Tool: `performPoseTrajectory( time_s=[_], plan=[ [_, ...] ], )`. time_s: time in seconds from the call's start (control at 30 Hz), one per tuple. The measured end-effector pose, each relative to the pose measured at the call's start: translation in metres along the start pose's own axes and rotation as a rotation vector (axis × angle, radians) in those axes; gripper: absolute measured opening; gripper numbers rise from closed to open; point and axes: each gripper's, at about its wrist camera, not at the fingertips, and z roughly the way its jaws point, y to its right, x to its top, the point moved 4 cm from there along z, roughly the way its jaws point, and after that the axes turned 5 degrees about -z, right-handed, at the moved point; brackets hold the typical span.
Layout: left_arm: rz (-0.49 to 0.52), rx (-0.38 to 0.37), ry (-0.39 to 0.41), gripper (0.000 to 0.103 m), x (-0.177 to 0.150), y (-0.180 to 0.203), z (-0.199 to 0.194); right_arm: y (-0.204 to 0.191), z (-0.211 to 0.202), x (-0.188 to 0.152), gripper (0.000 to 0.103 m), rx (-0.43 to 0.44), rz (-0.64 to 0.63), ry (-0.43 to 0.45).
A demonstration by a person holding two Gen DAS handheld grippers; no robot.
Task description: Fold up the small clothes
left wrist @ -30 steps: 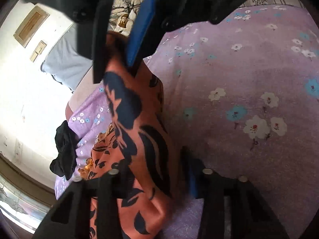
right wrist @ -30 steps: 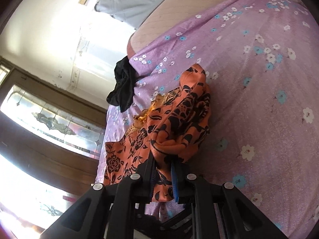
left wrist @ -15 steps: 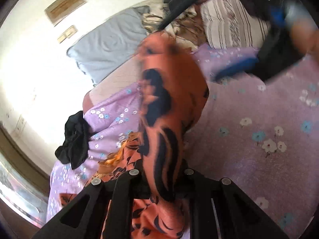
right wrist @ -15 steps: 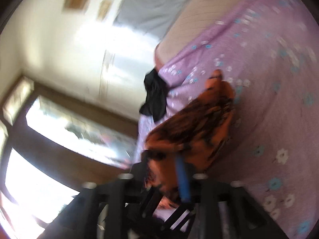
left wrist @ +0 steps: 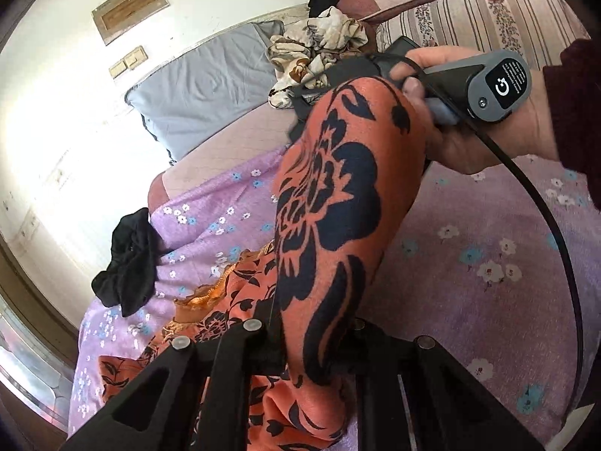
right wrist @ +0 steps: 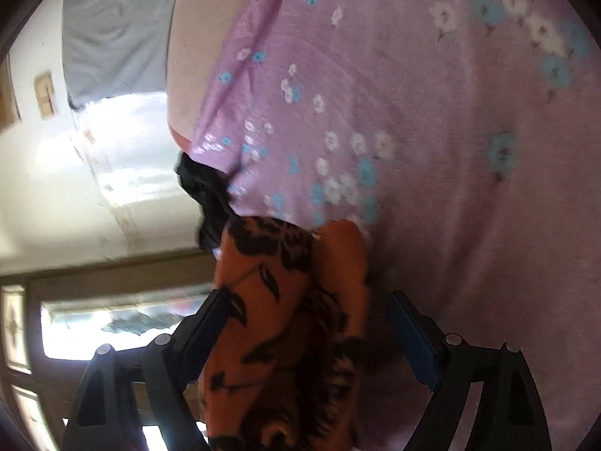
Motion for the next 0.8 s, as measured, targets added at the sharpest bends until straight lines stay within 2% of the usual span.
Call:
performPoseTrajectory(
  time_s=[0.13,0.2,0.23,0.27,0.33,0.37,0.43,0.47,0.57,0.8],
  plan=[
    [-0.017,-0.017,-0.008,0.014,0.001,-0.005,0.001,-0.026,0.011,-0.005,0.088,0.010,-0.056,-0.019],
    [-0.041,-0.025,-0.011,0.014,0.001,-0.013,0.004,-0.037,0.013,-0.005,0.084,-0.040,-0.104,-0.009],
    [-0.061,-0.031,-0.013,0.014,0.002,-0.017,0.003,-0.044,0.014,-0.006,0.070,-0.109,-0.153,-0.008],
    [-0.076,-0.033,-0.014,0.014,0.002,-0.020,0.002,-0.048,0.018,-0.007,0.046,-0.182,-0.196,-0.020],
    [-0.111,-0.038,-0.018,0.014,0.002,-0.031,0.002,-0.050,0.022,-0.008,0.019,-0.293,-0.241,-0.043],
    [-0.138,-0.044,-0.022,0.014,0.002,-0.035,0.001,-0.056,0.025,-0.010,0.017,-0.345,-0.270,-0.045],
    [-0.200,-0.049,-0.029,0.014,-0.001,-0.048,-0.003,-0.075,0.033,-0.016,0.015,-0.380,-0.334,-0.045],
    [-0.221,-0.045,-0.028,0.014,-0.003,-0.053,-0.006,-0.077,0.027,-0.020,0.015,-0.374,-0.353,-0.045],
    [-0.285,-0.006,-0.015,0.014,-0.015,-0.076,-0.017,-0.115,0.042,-0.037,0.015,-0.329,-0.432,-0.053],
    [-0.507,0.016,-0.050,0.014,-0.055,-0.136,-0.037,-0.199,0.140,-0.097,0.014,-0.313,-0.626,-0.163]
  ],
)
